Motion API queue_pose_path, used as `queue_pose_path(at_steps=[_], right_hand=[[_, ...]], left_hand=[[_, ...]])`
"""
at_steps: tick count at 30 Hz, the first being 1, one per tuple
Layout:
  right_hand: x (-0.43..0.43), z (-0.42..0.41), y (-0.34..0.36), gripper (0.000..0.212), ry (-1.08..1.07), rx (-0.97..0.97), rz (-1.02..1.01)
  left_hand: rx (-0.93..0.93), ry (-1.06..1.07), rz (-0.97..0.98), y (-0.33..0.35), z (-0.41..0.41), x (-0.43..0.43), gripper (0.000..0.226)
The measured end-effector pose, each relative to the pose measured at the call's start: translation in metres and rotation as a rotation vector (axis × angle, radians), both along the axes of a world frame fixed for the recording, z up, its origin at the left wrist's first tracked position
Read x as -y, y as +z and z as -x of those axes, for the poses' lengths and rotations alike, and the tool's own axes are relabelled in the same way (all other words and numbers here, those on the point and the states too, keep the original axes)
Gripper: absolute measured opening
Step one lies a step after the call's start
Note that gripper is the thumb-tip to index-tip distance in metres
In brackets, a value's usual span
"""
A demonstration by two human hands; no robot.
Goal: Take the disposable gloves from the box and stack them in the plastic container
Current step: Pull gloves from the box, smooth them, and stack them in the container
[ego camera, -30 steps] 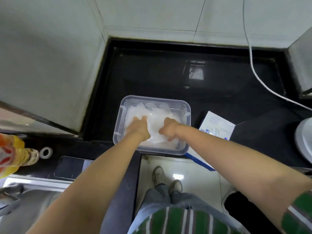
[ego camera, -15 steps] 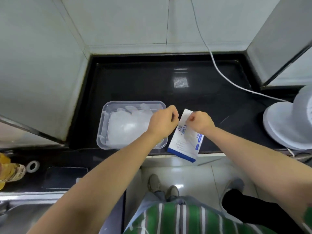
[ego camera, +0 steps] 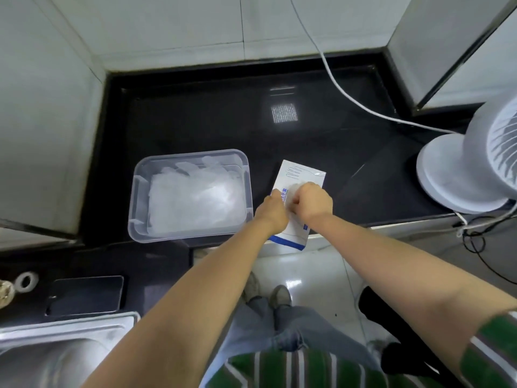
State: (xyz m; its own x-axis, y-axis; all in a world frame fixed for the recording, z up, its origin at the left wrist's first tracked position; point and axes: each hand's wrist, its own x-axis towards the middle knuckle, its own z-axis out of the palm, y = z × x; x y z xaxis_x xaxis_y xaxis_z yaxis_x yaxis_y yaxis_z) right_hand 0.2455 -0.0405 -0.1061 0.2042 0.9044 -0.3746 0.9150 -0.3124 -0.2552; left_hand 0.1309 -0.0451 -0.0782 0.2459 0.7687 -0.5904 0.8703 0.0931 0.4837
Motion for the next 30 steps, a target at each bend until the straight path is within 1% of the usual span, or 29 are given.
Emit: queue_pose_path(at_steps=[2, 5, 9, 11, 13, 16, 19, 22, 24, 26, 27, 28, 30], right_hand=[[-0.003, -0.004, -0.003, 0.013, -0.048, -0.080, 0.017], [-0.006, -0.012, 0.001, 0.023, -0.125, -0.364, -0.003], [-0.007, -0.018, 0.021, 0.017, -0.102, -0.656, -0.083], [-0.008, -0.020, 0.024, 0.016, -0.143, -0.813, -0.125], [-0.010, -0.022, 0.027, 0.016, -0.186, -0.903, -0.161], [-0.015, -0.024, 0.032, 0.013, -0.234, -0.947, -0.231], [-0.018, -0.025, 0.036, 0.013, -0.261, -0.917, -0.312], [-0.016, -0.027, 0.040, 0.011, -0.334, -0.904, -0.408], [-0.018, -0.030, 0.048, 0.008, -0.403, -0.900, -0.520], [-0.023, -0.039, 0.058, 0.005, -0.518, -0.934, -0.647], [-0.028, -0.044, 0.062, 0.004, -0.568, -0.948, -0.676], [-0.030, -0.050, 0.066, 0.003, -0.593, -0.962, -0.670], [-0.034, -0.058, 0.068, 0.003, -0.589, -0.974, -0.560]], left_hand=[[0.008, -0.005, -0.004, -0.001, 0.000, 0.000, 0.051], [0.014, -0.010, -0.014, -0.003, 0.000, -0.001, 0.050], [0.001, 0.002, -0.028, -0.003, -0.002, -0.003, 0.051], [-0.012, 0.016, -0.033, -0.003, -0.002, -0.004, 0.051], [-0.005, 0.033, -0.035, -0.001, -0.002, -0.005, 0.050], [0.025, 0.028, -0.019, 0.001, -0.005, -0.002, 0.055], [0.001, -0.012, -0.021, -0.001, -0.009, 0.000, 0.063], [0.005, -0.022, -0.005, -0.003, -0.009, -0.002, 0.061], [0.028, -0.033, 0.016, -0.003, -0.007, -0.004, 0.059], [0.041, -0.037, 0.040, -0.004, -0.007, -0.003, 0.060], [0.049, -0.031, 0.061, -0.005, -0.007, -0.003, 0.059], [0.060, -0.014, 0.094, -0.004, -0.007, -0.003, 0.055], [0.106, 0.073, 0.146, -0.002, -0.009, -0.007, 0.043]])
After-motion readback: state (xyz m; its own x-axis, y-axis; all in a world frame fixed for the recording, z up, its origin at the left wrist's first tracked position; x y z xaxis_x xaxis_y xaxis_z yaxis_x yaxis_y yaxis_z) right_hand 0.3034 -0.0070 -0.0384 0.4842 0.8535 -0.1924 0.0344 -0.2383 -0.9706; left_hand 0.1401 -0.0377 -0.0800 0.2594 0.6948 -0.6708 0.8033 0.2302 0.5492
